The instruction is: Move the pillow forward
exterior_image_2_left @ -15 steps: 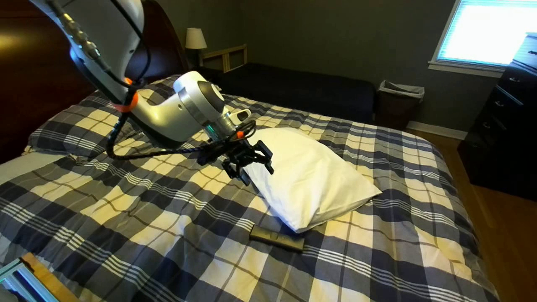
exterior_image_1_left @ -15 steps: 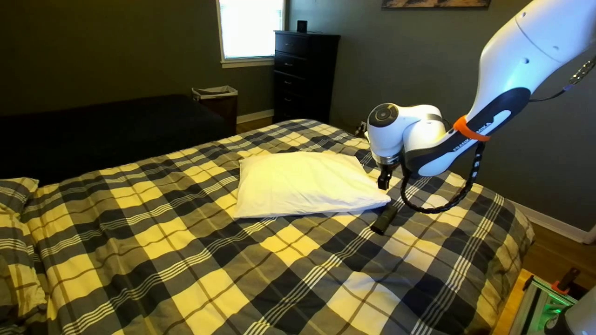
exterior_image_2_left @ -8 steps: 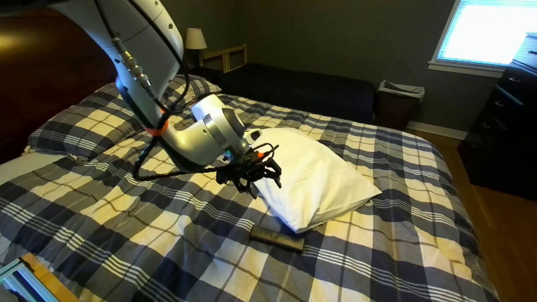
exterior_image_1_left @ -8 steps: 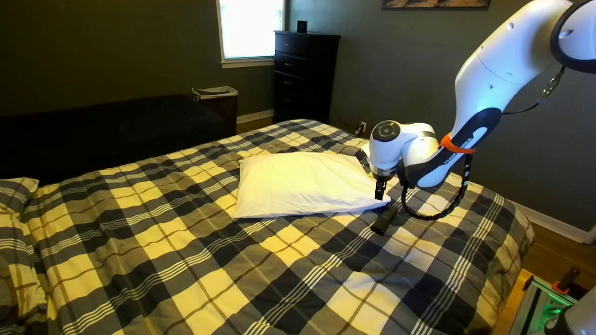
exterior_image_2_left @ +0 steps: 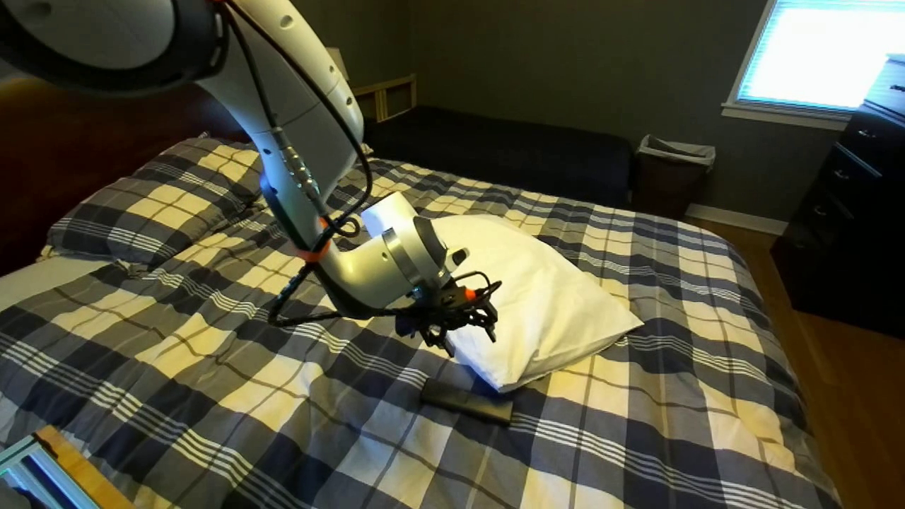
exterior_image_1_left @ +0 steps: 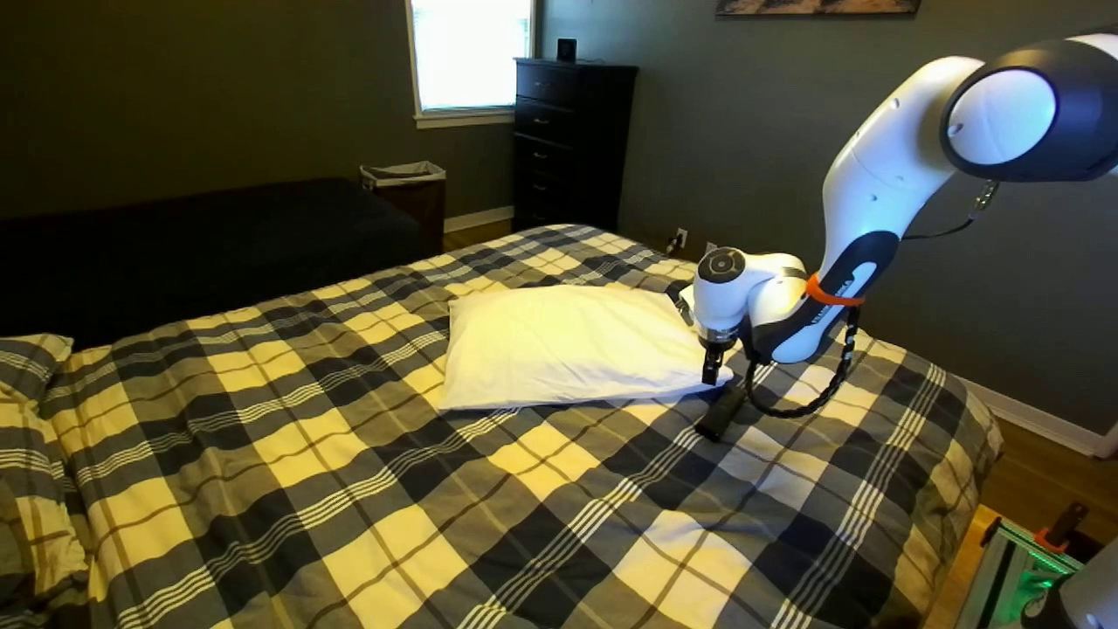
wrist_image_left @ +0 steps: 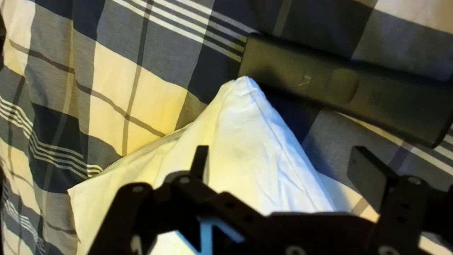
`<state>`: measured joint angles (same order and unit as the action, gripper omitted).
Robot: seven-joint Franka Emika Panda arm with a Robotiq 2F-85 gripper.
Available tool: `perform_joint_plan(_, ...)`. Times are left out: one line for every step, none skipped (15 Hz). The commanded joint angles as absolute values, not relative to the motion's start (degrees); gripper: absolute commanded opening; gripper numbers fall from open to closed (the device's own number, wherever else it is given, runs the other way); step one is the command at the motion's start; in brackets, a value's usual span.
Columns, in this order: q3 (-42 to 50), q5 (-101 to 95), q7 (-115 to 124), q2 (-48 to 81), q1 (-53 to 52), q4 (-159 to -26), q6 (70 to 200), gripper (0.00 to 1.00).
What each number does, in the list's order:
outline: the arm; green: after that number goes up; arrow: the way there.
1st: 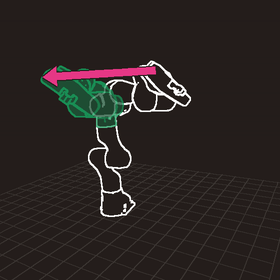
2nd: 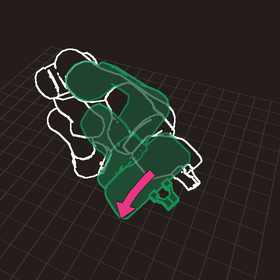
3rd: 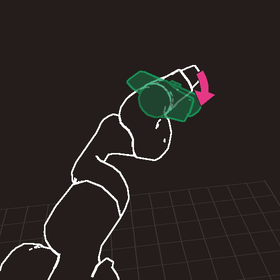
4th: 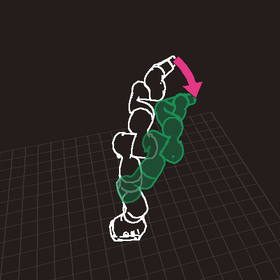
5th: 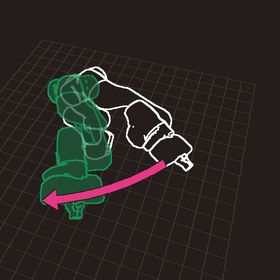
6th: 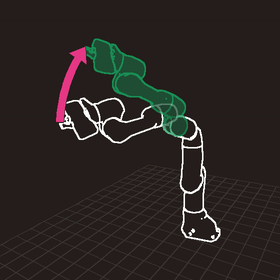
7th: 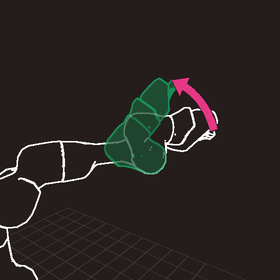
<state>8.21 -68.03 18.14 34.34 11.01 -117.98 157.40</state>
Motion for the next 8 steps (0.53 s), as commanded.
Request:
perform_joint_plan(7.95, -67.34, 18.57, 39.63, 12.52, -112.74, 160.74, 1.00)
perform_joint_plan(7.84, -67.10, 18.55, 40.63, 12.63, -111.61, 160.93, 1.00)
perform_joint_plan(7.55, -66.66, 18.06, 41.65, 12.82, -110.56, 161.03, 1.00)
perform_joint_plan(7.05, -65.97, 17.05, 42.68, 13.17, -109.64, 160.96, 1.00)
perform_joint_plan(6.92, -65.87, 17.07, 43.66, 13.06, -108.61, 160.69, 1.00)
perform_joint_plan(6.56, -65.47, 16.66, 44.50, 13.18, -107.72, 160.49, 1.00)
perform_joint_plan(6.13, -64.99, 16.33, 45.30, 13.31, -107.04, 160.44, 1.00)
perform_joint_plan(5.64, -64.38, 15.90, 46.14, 13.52, -106.23, 160.26, 1.00)
